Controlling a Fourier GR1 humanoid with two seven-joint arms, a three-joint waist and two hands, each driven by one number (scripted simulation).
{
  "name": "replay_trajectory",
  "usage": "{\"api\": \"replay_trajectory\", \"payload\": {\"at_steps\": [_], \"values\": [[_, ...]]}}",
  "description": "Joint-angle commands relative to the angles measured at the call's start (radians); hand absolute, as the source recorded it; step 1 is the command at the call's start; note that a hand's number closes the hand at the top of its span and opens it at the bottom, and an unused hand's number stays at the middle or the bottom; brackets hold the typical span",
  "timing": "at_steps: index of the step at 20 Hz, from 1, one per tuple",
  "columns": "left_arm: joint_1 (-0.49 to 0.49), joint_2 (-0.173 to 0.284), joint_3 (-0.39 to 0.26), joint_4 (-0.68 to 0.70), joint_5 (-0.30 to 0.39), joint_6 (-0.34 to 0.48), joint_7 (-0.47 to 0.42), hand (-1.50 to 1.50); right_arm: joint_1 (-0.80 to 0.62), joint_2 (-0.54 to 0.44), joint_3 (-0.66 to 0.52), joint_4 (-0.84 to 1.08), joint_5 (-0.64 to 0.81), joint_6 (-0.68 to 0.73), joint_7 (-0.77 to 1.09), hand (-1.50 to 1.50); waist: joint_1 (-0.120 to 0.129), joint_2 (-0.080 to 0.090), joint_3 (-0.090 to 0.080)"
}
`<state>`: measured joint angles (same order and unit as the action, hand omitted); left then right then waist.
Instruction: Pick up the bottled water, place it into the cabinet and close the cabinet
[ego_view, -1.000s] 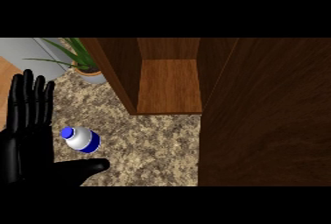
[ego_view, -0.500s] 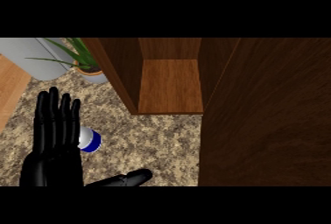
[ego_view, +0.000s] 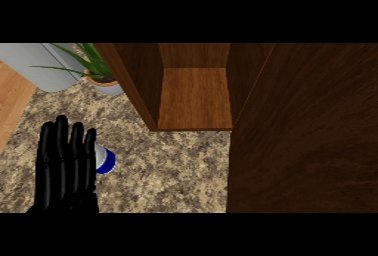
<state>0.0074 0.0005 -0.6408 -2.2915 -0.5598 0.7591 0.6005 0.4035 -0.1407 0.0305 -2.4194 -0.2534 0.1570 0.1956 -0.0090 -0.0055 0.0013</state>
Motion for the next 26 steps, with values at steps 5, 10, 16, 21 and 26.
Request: {"api": "replay_trajectory", "payload": {"at_steps": [5,10,16,21,26], "values": [[-0.040,0.000,-0.068,-0.050,-0.170,0.028,0.170,-1.50,0.109,0.001,-0.022,-0.191,-0.118,0.034,0.055,-1.50,-0.002,0.000,0.000],[0.013,0.000,-0.112,-0.045,-0.218,0.093,0.188,-1.50,0.117,0.004,-0.038,-0.235,-0.154,0.023,0.090,-1.50,-0.006,-0.003,-0.001],[-0.002,0.000,-0.066,-0.026,-0.269,0.115,0.194,-1.50,0.116,-0.012,-0.115,-0.198,-0.217,0.051,0.071,-1.50,-0.010,-0.002,0.000],[0.173,0.041,-0.069,-0.133,-0.271,0.096,0.159,-1.50,0.169,0.002,-0.114,-0.218,-0.209,0.069,0.044,-1.50,-0.004,-0.007,-0.001],[0.217,0.118,0.012,-0.064,-0.127,0.157,0.078,-1.50,0.206,0.033,-0.077,-0.198,-0.171,0.102,-0.002,-1.50,-0.010,-0.002,-0.003]]}}
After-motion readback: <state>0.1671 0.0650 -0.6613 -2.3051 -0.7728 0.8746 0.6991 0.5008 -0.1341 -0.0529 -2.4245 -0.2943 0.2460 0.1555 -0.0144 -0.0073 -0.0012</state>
